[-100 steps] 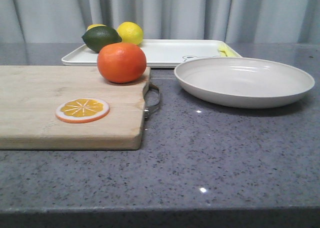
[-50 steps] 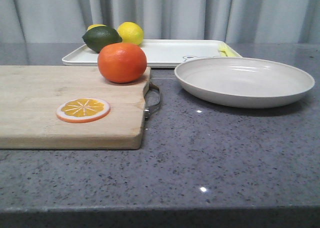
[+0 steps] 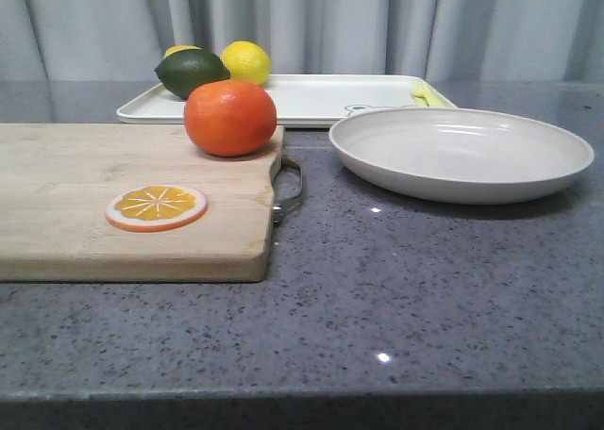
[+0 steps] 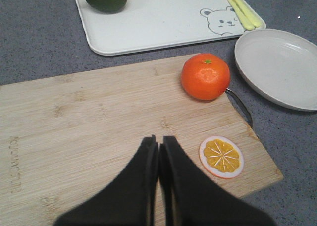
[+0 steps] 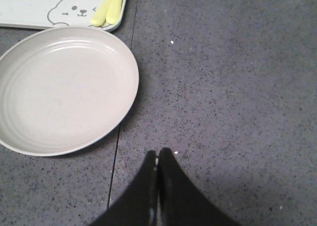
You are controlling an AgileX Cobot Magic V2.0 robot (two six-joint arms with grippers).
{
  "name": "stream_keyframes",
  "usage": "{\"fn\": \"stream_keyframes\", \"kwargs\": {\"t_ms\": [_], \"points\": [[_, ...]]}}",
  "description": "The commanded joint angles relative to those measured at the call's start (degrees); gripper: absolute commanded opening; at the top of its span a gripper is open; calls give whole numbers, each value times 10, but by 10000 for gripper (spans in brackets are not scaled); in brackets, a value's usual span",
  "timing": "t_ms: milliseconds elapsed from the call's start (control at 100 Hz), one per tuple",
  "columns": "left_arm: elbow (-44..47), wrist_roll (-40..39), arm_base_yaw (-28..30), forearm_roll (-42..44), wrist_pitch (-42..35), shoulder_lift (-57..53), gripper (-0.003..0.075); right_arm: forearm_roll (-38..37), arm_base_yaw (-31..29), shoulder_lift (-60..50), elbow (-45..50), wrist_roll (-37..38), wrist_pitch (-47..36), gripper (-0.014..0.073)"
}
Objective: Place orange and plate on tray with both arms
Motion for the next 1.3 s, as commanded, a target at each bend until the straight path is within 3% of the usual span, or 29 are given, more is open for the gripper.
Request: {"fn": "stream_keyframes", "kwargs": {"t_ms": [0, 80, 170, 340, 400, 450, 600, 860, 960, 1110, 1290], "points": [[-19, 3, 1, -24, -26, 13, -16, -1, -1, 4, -20, 0, -56, -99], [-19, 13, 1, -24, -21, 16, 19, -6, -1, 4, -20, -12, -60, -83], [-19, 33, 1, -30, -18, 14, 127, -6, -1, 5, -20, -28, -57, 20], [-19, 35, 1, -30, -18, 14, 477, -6, -1, 5, -20, -31, -57, 428], [-19, 36, 1, -30, -21, 14, 571, -6, -1, 5, -20, -31, -57, 575], [-19, 36, 1, -30, -22, 14, 599, -6, -1, 5, -20, -31, -57, 630], [-19, 29, 1, -47, -16, 14, 599, -6, -1, 5, -20, -31, -54, 610], [-25, 139, 0, -176, -36, 68, 599, 3, -1, 5, -20, -31, -54, 610], [-41, 156, -5, -188, -39, 110, 599, 3, -1, 5, -20, -31, -54, 610], [-84, 168, -43, -188, -52, 191, 599, 6, -1, 5, -20, -31, -51, 610], [-158, 168, -127, -149, -84, 281, 599, 10, -1, 5, -20, -31, -50, 610]]}}
